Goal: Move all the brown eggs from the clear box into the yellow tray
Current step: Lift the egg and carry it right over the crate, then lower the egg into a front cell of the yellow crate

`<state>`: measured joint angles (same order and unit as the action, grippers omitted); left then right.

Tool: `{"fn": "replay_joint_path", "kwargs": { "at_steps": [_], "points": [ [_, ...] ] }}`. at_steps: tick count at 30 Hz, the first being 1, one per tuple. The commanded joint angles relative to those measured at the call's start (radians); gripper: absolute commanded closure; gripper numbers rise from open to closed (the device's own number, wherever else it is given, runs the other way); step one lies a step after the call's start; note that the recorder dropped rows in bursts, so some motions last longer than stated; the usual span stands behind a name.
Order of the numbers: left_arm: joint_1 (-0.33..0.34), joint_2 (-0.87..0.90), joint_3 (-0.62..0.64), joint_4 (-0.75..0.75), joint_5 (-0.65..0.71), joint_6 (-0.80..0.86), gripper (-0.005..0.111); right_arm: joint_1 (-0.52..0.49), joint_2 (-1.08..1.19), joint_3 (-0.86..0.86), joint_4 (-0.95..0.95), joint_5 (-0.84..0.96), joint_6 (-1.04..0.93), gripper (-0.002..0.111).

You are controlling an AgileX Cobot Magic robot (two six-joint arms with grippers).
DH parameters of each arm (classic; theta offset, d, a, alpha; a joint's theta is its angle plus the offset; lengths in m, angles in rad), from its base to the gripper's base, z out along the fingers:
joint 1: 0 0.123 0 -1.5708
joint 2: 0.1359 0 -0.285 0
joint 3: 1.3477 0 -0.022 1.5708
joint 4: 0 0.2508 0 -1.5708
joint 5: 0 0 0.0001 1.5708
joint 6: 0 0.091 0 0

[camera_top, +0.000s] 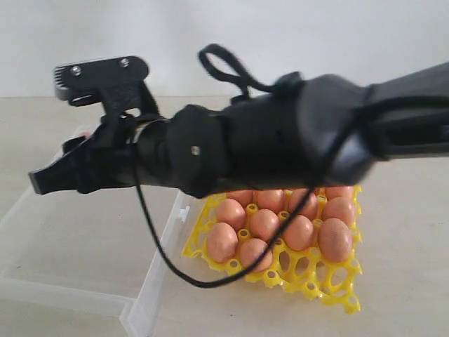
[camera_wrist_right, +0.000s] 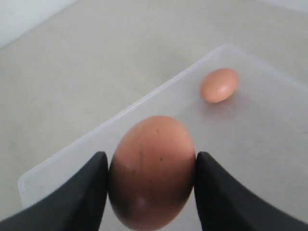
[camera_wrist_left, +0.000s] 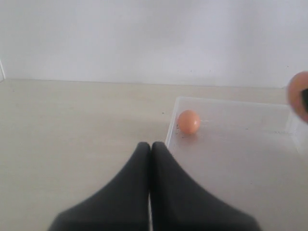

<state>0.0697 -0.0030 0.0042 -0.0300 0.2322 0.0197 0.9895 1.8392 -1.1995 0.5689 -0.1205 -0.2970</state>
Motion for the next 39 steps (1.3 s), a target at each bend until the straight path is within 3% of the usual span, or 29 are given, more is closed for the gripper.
{"fn": "replay_joint_path", "kwargs": {
  "at_steps": [1, 8, 14, 27, 39],
  "points": [
    [0.001, 0.003, -0.004, -0.005, 0.0, 0.001, 0.111, -0.004, -0.188, 0.208, -0.006, -0.167, -0.019, 0.109],
    [0.001, 0.003, -0.004, -0.005, 0.0, 0.001, 0.111, -0.004, -0.366, 0.516, 0.129, -0.281, -0.107, 0.109],
    [0.001, 0.003, -0.004, -0.005, 0.0, 0.001, 0.111, -0.004, -0.386, 0.668, 0.229, -0.319, -0.132, 0.109],
    [0.001, 0.003, -0.004, -0.005, 0.0, 0.001, 0.111, -0.004, -0.386, 0.759, 0.527, -0.441, -0.342, 0.109],
    [0.001, 0.003, -0.004, -0.005, 0.0, 0.001, 0.111, -0.004, -0.386, 0.769, 0.645, -0.335, -0.408, 0.109]
  ]
}}
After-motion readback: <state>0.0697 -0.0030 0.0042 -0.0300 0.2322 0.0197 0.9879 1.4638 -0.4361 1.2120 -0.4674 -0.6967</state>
